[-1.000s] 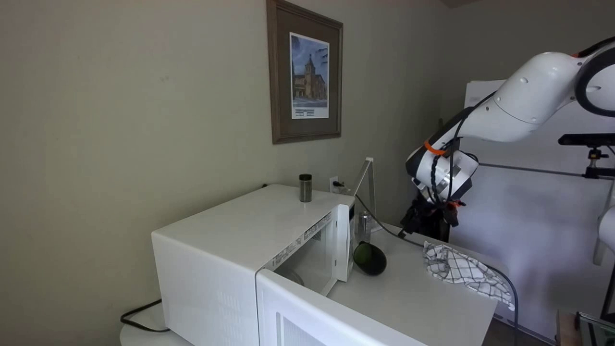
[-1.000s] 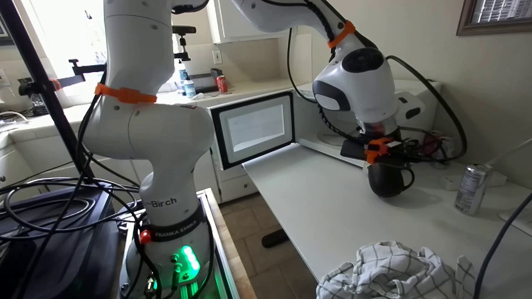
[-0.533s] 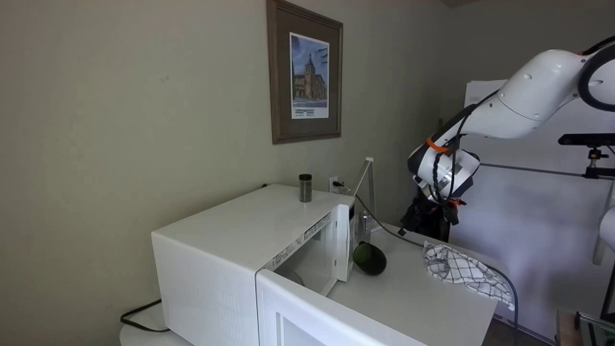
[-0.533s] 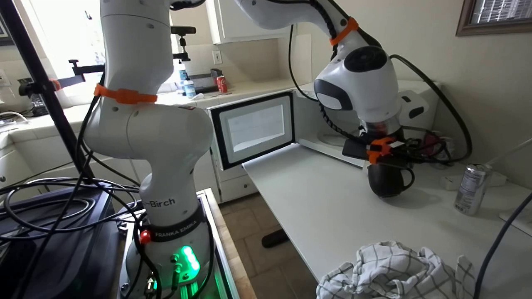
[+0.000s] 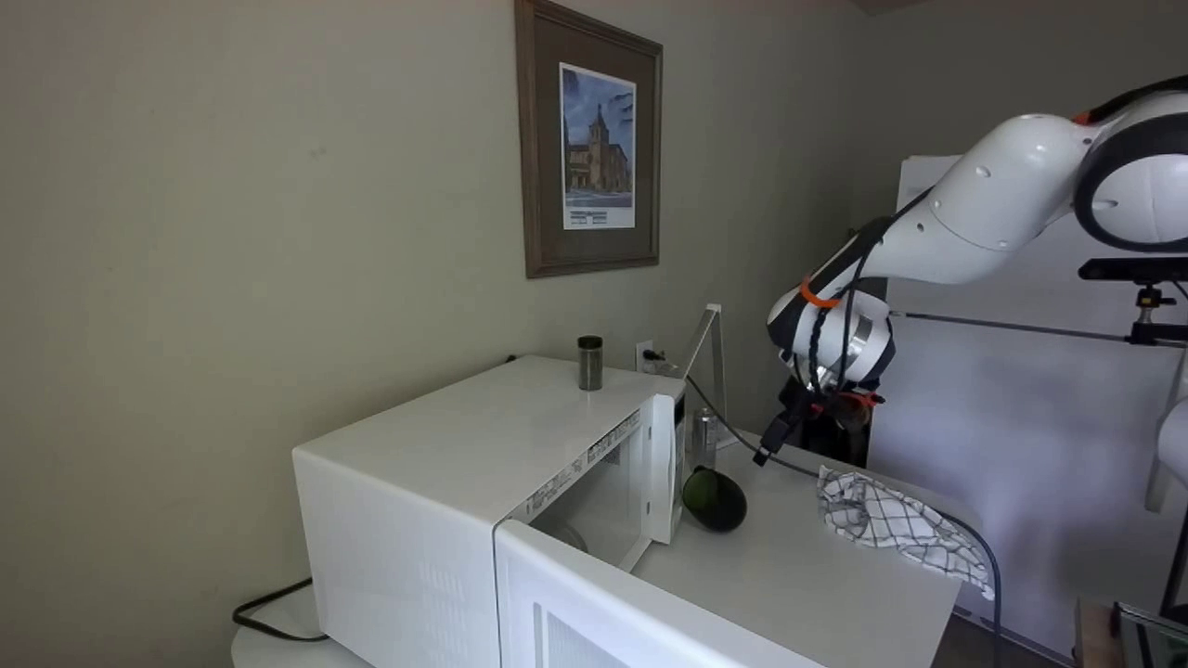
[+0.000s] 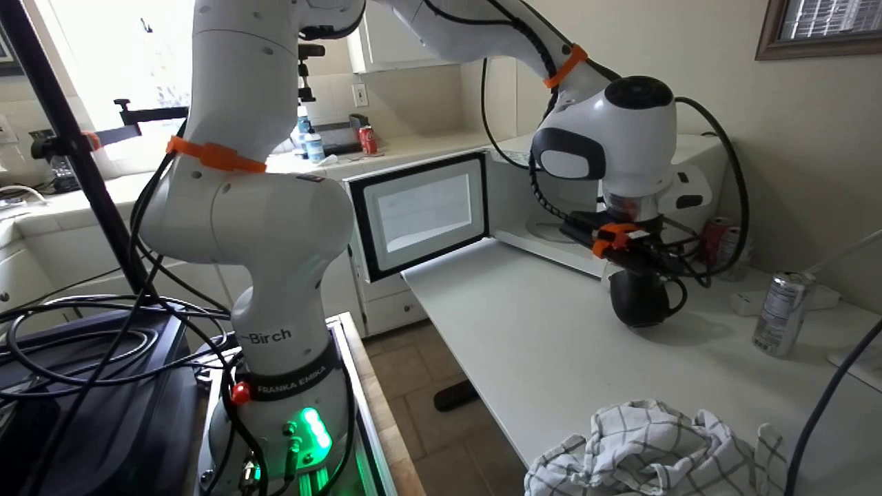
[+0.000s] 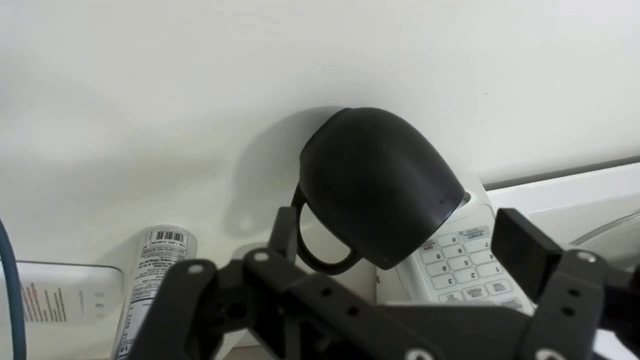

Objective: Remove the black cup from the microwave and put it on the counter

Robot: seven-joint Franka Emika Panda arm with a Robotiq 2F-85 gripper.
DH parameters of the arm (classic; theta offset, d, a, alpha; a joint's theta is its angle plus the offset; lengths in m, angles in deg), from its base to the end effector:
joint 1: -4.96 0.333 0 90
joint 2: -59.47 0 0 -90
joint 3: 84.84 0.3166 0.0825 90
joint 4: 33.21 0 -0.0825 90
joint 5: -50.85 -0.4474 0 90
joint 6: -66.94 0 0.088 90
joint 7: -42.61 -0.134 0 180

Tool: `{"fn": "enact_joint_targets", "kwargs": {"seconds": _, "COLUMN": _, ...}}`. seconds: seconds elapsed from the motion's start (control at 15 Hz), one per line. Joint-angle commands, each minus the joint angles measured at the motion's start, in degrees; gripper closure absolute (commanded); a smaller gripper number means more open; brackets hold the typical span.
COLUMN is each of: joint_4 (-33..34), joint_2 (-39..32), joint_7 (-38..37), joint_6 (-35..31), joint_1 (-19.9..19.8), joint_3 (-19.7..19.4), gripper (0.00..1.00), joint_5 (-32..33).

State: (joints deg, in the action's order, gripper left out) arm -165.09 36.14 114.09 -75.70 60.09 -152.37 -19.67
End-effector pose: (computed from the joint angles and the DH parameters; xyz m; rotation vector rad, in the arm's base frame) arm 0.5580 -0.1412 0.2124 -2.9015 -0.1680 -0.5987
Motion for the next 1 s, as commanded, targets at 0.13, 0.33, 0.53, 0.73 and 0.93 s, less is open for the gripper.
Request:
{"fn": "enact_joint_targets", "kwargs": {"seconds": 0.13, "joint_4": 5.22, "joint_2": -10.81, "joint_7": -22.79, "joint_6": 10.70, "joint_1": 6.94, "joint_3": -9.10, "gripper": 0.00, "joint_5": 3.69}}
{"fn": "enact_joint_targets", "kwargs": {"seconds": 0.33, "joint_4": 8.49, "joint_2": -13.61, "joint_7": -34.16, "joint_6": 16.13, "joint_1": 8.47, "joint_3": -11.26, "gripper": 0.00, "joint_5": 8.58}}
{"fn": "enact_joint_targets", "kwargs": {"seconds": 0.53, "joint_4": 12.20, "joint_2": -15.79, "joint_7": -45.01, "joint_6": 19.61, "joint_1": 8.58, "joint_3": -11.03, "gripper": 0.00, "joint_5": 13.80}}
{"fn": "enact_joint_targets", "kwargs": {"seconds": 0.73, "joint_4": 14.96, "joint_2": -18.52, "joint_7": -52.97, "joint_6": 20.21, "joint_1": 8.07, "joint_3": -10.09, "gripper": 0.00, "joint_5": 15.88}}
{"fn": "enact_joint_targets", "kwargs": {"seconds": 0.93, "joint_4": 15.28, "joint_2": -10.15, "joint_7": -65.28, "joint_6": 12.33, "joint_1": 2.50, "joint_3": -0.18, "gripper": 0.00, "joint_5": 32.50}}
